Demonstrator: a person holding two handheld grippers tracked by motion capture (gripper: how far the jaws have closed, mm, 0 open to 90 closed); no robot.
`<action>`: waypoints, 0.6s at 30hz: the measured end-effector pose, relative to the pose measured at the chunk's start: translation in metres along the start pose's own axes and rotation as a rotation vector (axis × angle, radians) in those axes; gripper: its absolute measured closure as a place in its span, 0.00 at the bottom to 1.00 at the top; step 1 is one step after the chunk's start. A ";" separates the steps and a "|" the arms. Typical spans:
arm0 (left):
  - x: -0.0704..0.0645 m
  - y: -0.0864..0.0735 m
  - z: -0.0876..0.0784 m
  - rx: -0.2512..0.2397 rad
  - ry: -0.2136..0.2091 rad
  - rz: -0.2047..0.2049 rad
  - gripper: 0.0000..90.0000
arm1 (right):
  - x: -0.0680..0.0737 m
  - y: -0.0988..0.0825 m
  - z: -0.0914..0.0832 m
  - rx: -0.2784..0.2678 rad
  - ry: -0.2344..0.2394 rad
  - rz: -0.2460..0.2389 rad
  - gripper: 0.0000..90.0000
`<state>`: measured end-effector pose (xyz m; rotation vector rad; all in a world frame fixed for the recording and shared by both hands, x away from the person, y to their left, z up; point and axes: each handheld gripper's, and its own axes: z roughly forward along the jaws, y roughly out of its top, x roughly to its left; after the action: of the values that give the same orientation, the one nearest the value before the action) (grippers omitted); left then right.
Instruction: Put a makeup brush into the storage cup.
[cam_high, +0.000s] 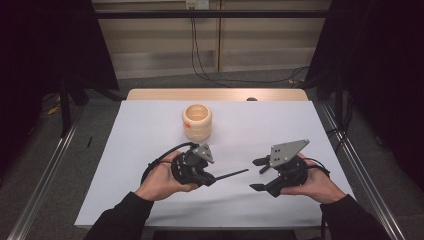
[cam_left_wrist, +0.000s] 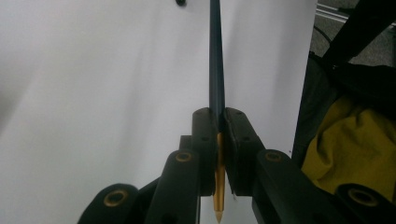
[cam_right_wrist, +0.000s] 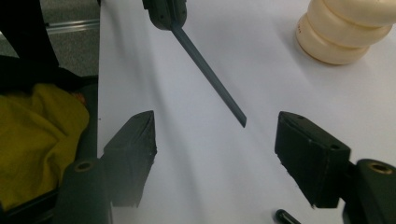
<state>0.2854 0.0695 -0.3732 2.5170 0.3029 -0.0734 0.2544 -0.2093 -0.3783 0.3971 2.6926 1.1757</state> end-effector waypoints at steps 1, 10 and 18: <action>-0.001 0.000 0.001 -0.004 0.001 -0.002 0.93 | -0.001 0.002 0.001 0.010 0.005 -0.002 0.35; -0.001 0.000 0.010 0.019 -0.028 0.008 0.93 | -0.014 0.015 0.005 0.124 0.077 -0.050 0.46; -0.002 0.002 0.015 0.030 -0.037 0.006 0.93 | -0.024 0.024 0.022 0.180 0.184 -0.072 0.58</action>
<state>0.2840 0.0584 -0.3841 2.5428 0.2808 -0.1227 0.2870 -0.1857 -0.3746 0.2229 2.9557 0.9992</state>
